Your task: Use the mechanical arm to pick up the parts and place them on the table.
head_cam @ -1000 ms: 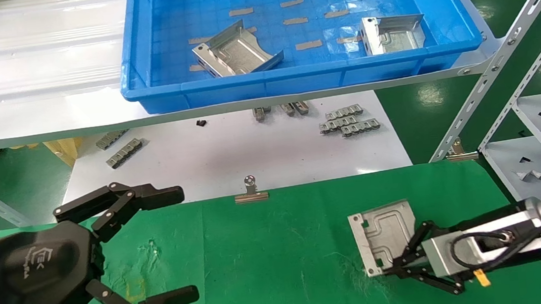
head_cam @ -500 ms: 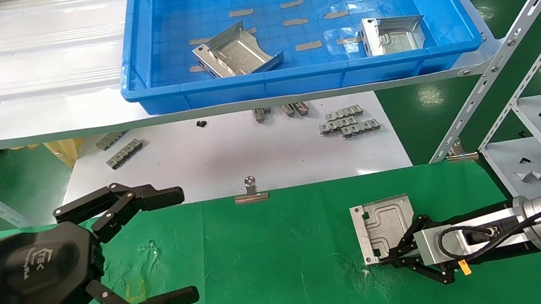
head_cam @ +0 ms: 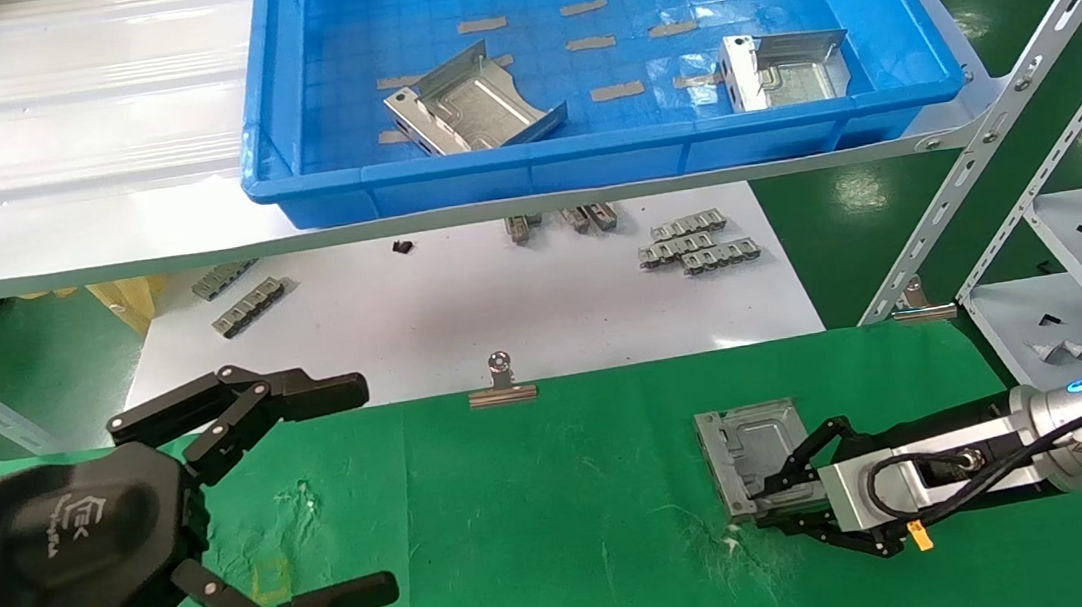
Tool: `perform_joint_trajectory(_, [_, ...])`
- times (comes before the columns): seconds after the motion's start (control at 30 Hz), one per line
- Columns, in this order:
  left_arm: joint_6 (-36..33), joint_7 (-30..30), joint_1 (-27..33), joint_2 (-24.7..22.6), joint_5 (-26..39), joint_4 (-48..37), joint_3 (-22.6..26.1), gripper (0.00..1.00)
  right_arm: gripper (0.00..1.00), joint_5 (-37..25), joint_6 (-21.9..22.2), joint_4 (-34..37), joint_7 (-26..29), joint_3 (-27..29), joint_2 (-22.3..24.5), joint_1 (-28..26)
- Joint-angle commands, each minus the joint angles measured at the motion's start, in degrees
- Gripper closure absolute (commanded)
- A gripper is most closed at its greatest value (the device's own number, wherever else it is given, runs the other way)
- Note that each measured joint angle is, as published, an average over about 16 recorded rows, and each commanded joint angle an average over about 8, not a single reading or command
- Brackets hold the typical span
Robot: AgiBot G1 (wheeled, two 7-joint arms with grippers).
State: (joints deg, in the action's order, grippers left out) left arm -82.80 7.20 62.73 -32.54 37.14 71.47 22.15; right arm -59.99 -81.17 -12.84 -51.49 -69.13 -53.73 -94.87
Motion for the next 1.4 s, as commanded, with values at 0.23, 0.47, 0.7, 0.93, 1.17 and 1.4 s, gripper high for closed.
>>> perform_joint_trajectory(0.23, [0.0, 0.0, 0.0, 0.0, 0.0, 0.0, 0.0, 0.0, 0.0, 1.87, -6.4, 2.67, 3.22, 1.0, 0.14, -4.21])
perform_joint_trajectory(0.47, [0.0, 0.0, 0.0, 0.0, 0.0, 0.0, 0.0, 0.0, 0.0, 5.55, -9.99, 4.01, 13.85, 2.42, 1.28, -7.47])
perform_joint_trajectory(0.7, [0.01, 0.0, -0.01, 0.0, -0.01, -0.01, 0.0, 0.0, 0.0, 8.43, -11.6, 3.37, 24.59, 2.78, 2.07, -8.52])
perform_joint_trajectory(0.93, [0.02, 0.0, -0.02, 0.01, -0.02, -0.02, 0.0, 0.0, 0.0, 8.64, -11.58, 3.13, 24.5, 2.83, 2.15, -8.57])
perform_joint_trajectory(1.17, [0.01, 0.0, -0.01, 0.01, -0.01, -0.01, 0.0, 0.0, 0.0, 8.32, -11.09, 2.16, 24.51, 3.6, 2.31, -7.74])
perform_joint_trajectory(1.4, [0.01, 0.0, -0.01, 0.01, -0.02, -0.02, 0.0, 0.0, 0.0, 9.28, -10.49, -3.78, 28.06, 8.34, 3.87, -3.84])
